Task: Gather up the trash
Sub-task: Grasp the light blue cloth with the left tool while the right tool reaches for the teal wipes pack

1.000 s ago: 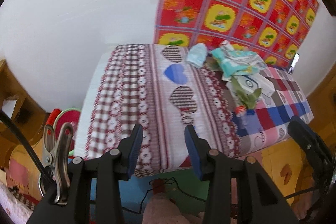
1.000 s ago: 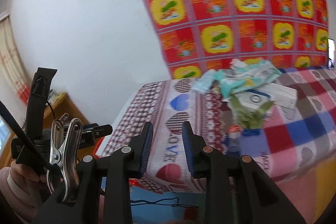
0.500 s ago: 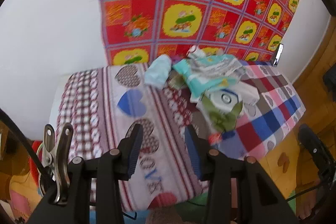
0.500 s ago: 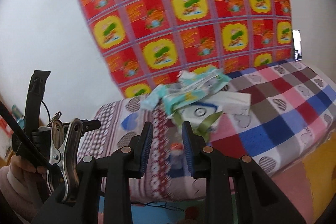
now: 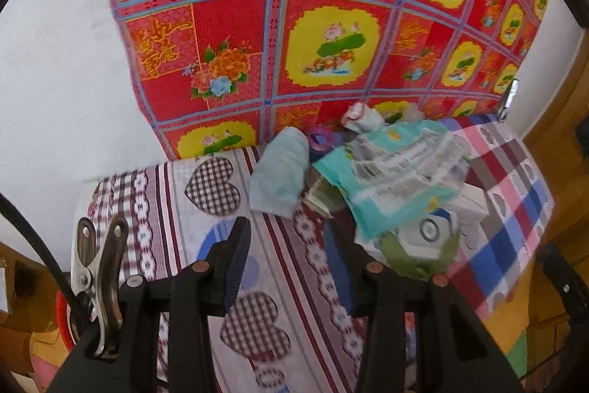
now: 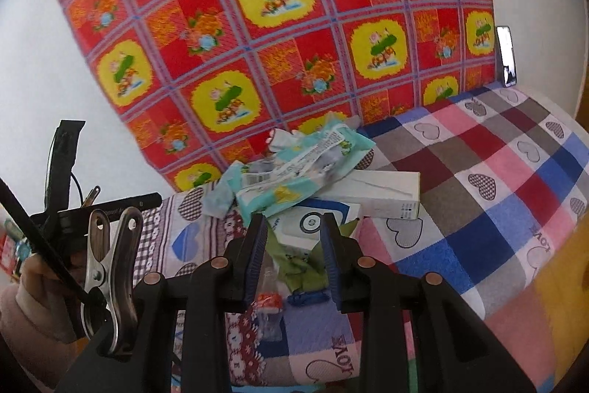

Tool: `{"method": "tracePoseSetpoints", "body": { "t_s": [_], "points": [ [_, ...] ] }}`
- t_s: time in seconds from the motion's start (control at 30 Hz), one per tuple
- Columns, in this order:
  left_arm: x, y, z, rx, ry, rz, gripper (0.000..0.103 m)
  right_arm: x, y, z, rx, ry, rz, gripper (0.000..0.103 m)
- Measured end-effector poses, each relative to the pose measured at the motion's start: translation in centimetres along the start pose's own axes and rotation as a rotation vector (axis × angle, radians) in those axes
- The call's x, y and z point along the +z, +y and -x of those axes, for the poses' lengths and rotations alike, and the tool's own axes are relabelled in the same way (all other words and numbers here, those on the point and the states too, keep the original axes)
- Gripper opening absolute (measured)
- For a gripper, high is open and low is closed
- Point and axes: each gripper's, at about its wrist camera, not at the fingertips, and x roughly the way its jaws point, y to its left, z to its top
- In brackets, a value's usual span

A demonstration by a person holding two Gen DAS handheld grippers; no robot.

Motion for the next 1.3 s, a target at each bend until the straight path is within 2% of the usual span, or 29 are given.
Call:
{"method": "tracePoseSetpoints", "body": {
  "t_s": [0.27,0.37,0.43,0.5,0.63,0.87,0.97,1.17,1.3],
  "points": [
    [4.5,-0.1,-3.3,0.002,-0.011,-0.059,0.044,1.8,-0.5,-3.1,-0.018,0.097,0.011,0.032],
    [5.2,-0.1,-5.4,-0.021,0.034,-0.059,0.048,2.4,-0.8,-4.7,-0.008,0.119,0.014,0.037],
    [5.2,-0.2,-7.4,0.004,0.075,-0.071,0.052,2.8,-0.8,-5.7,-0.010,0.135,0.021,0.037],
    [5.0,-0.2,-9.1,0.018,0.108,-0.073,0.053,3.2,-1.0,-6.7,-0.001,0.147,0.023,0.038],
    [5.0,0.4,-12.7,-0.010,0.189,-0.035,0.054,3.4,-1.4,-8.6,0.018,0.192,0.018,0.040],
    [5.2,1.2,-16.3,-0.030,0.251,0.010,0.059,3.2,-2.5,-11.2,0.032,0.250,-0.003,0.043],
    [5.0,1.4,-17.2,-0.037,0.249,0.035,0.065,3.1,-2.8,-12.1,0.033,0.256,-0.015,0.044],
    [4.8,0.9,-18.7,-0.010,0.243,0.021,0.065,3.2,-3.1,-13.4,0.040,0.269,-0.021,0.044],
    [5.2,-0.2,-19.8,0.017,0.208,0.003,0.068,3.3,-2.9,-14.1,0.045,0.275,-0.021,0.044]
  ]
}}
